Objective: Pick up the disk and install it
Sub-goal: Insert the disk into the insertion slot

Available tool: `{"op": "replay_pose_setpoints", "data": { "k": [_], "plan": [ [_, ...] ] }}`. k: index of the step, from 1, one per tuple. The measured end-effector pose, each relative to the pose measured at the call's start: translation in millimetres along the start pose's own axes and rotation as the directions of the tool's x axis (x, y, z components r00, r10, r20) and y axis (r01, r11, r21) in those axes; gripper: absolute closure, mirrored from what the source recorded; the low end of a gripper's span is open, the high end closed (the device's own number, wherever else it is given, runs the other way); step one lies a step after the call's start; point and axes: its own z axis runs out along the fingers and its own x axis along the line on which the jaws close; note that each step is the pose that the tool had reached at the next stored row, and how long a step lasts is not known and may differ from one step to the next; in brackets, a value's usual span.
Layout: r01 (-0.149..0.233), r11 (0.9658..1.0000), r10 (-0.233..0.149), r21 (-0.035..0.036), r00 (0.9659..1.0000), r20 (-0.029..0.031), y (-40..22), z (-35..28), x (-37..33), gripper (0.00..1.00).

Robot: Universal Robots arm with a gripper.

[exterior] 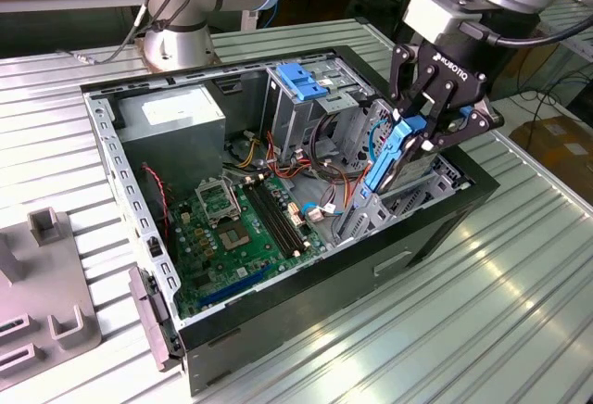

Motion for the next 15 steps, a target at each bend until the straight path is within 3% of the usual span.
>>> {"op": "replay_pose_setpoints", "data": {
  "k": [15],
  "plan": [
    [0.0, 1.0, 0.0, 0.0, 1.0, 0.0001, -1.1, 22.0, 1.6, 0.63]
  ]
}}
